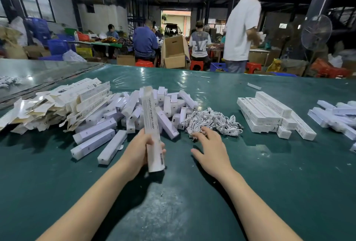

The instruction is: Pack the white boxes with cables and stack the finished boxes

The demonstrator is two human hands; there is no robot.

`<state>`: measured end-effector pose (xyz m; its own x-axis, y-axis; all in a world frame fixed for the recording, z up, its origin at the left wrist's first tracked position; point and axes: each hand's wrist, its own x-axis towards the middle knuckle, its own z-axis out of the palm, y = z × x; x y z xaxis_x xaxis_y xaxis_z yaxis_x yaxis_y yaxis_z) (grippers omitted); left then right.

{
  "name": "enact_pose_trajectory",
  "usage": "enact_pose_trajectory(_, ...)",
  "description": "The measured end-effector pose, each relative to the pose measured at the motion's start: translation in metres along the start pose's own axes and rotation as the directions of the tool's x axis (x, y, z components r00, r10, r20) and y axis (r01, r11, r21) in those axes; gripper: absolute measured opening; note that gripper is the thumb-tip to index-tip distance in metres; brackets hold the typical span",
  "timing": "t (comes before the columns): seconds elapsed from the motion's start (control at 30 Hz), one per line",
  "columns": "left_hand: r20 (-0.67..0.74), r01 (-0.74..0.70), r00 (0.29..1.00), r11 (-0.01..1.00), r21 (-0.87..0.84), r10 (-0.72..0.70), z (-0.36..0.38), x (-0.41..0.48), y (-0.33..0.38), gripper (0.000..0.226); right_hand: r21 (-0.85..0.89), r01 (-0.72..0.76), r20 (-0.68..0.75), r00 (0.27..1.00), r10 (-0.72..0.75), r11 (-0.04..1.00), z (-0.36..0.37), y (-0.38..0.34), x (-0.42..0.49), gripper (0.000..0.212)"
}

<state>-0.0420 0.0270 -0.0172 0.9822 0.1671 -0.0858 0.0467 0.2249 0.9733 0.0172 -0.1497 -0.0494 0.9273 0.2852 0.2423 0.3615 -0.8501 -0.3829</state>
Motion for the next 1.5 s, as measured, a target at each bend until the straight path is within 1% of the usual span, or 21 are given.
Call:
enact_pose_trajectory(0.03, 0.010, -0.027, 1.000, 0.997, 0.069, 0.026, -0.004, -0.001, 0.003, 0.035, -0.094, 0.009, 0.087, 0.996, -0.001, 0.996, 0.001, 0.004, 0.001, 0.052)
enact_pose_trajectory(0.07, 0.024, -0.072, 0.997, 0.974, 0.215, 0.068, -0.007, -0.001, 0.004, 0.034, -0.143, 0.017, 0.145, 0.989, 0.004, 0.990, 0.003, 0.005, 0.002, 0.057)
enact_pose_trajectory(0.1, 0.045, -0.139, 0.990, 0.903, 0.406, 0.132, -0.010, -0.001, 0.003, 0.029, -0.175, 0.022, 0.181, 0.983, 0.010, 0.984, 0.006, 0.005, 0.003, 0.058)
enact_pose_trajectory(0.13, 0.080, -0.207, 0.977, 0.776, 0.596, 0.200, -0.013, -0.002, 0.003, 0.020, -0.191, 0.021, 0.188, 0.982, 0.015, 0.981, 0.009, 0.005, 0.003, 0.058)
enact_pose_trajectory(0.17, 0.127, -0.243, 0.965, 0.606, 0.757, 0.229, -0.016, -0.002, 0.002, 0.019, -0.194, 0.015, 0.169, 0.985, 0.019, 0.981, 0.010, 0.004, 0.003, 0.055)
enact_pose_trajectory(0.2, 0.170, -0.257, 0.958, 0.430, 0.865, 0.230, -0.020, -0.001, -0.001, 0.032, -0.180, -0.001, 0.123, 0.992, 0.023, 0.984, 0.009, 0.004, 0.004, 0.051)
enact_pose_trajectory(0.23, 0.198, -0.258, 0.956, 0.292, 0.921, 0.219, -0.022, -0.001, -0.003, 0.043, -0.148, -0.014, 0.053, 0.998, 0.022, 0.989, 0.006, 0.005, 0.004, 0.045)
enact_pose_trajectory(0.27, 0.211, -0.257, 0.953, 0.208, 0.944, 0.219, -0.023, -0.002, -0.004, 0.047, -0.089, -0.031, -0.051, 0.998, 0.027, 0.995, 0.003, 0.006, 0.003, 0.037)
enact_pose_trajectory(0.3, 0.223, -0.267, 0.945, 0.170, 0.949, 0.239, -0.022, -0.002, -0.004, 0.046, -0.016, -0.062, -0.163, 0.985, 0.058, 0.998, 0.000, 0.006, 0.002, 0.031)
enact_pose_trajectory(0.4, 0.249, -0.300, 0.911, 0.117, 0.947, 0.329, -0.023, 0.000, -0.004, 0.034, 0.171, -0.114, -0.401, 0.899, 0.175, 0.979, -0.008, 0.004, -0.005, 0.034)
enact_pose_trajectory(0.47, 0.254, -0.295, 0.904, 0.074, 0.952, 0.344, -0.026, 0.002, -0.004, 0.029, 0.156, -0.114, -0.436, 0.883, 0.172, 0.981, -0.011, 0.004, -0.008, 0.043)
enact_pose_trajectory(0.57, 0.274, -0.295, 0.918, 0.032, 0.955, 0.286, -0.028, 0.004, -0.005, 0.029, 0.033, -0.100, -0.259, 0.960, 0.105, 0.994, -0.008, 0.004, -0.008, 0.028)
enact_pose_trajectory(0.63, 0.307, -0.327, 0.913, 0.033, 0.944, 0.270, -0.028, 0.004, -0.006, 0.026, 0.068, -0.068, -0.130, 0.989, 0.076, 0.995, -0.007, 0.006, -0.005, 0.011)
enact_pose_trajectory(0.77, 0.385, -0.402, 0.887, 0.016, 0.915, 0.254, -0.022, 0.005, -0.011, 0.035, 0.166, 0.008, -0.084, 0.996, 0.006, 0.986, -0.010, 0.011, -0.005, 0.030)
enact_pose_trajectory(0.9, 0.381, -0.399, 0.887, 0.018, 0.917, 0.260, -0.023, 0.006, -0.009, 0.024, 0.382, 0.066, -0.007, 0.998, -0.069, 0.922, -0.017, 0.013, -0.009, 0.033)
enact_pose_trajectory(1.0, 0.383, -0.394, 0.894, 0.001, 0.919, 0.234, -0.024, 0.005, -0.009, 0.033, 0.452, 0.044, 0.087, 0.992, -0.093, 0.891, -0.021, 0.013, -0.010, 0.033)
enact_pose_trajectory(1.07, 0.410, -0.421, 0.886, 0.005, 0.907, 0.215, -0.024, 0.005, -0.010, 0.049, 0.444, 0.015, 0.118, 0.990, -0.075, 0.896, -0.024, 0.015, -0.009, 0.032)
enact_pose_trajectory(1.13, 0.472, -0.488, 0.854, 0.024, 0.872, 0.218, -0.021, 0.004, -0.011, 0.056, 0.407, 0.007, 0.136, 0.988, -0.068, 0.913, -0.027, 0.017, -0.009, 0.041)
enact_pose_trajectory(1.2, 0.530, -0.545, 0.820, 0.012, 0.838, 0.215, -0.016, 0.002, -0.013, 0.055, 0.392, 0.028, 0.150, 0.984, -0.094, 0.920, -0.029, 0.017, -0.009, 0.043)
enact_pose_trajectory(1.33, 0.596, -0.585, 0.783, -0.113, 0.803, 0.180, -0.002, -0.002, -0.024, 0.055, 0.389, 0.046, 0.183, 0.975, -0.126, 0.920, -0.029, 0.015, -0.010, 0.026)
enact_pose_trajectory(1.5, 0.587, -0.573, 0.786, -0.128, 0.810, 0.194, 0.004, -0.001, -0.027, 0.045, 0.406, 0.049, 0.154, 0.981, -0.121, 0.913, -0.026, 0.015, -0.010, 0.016)
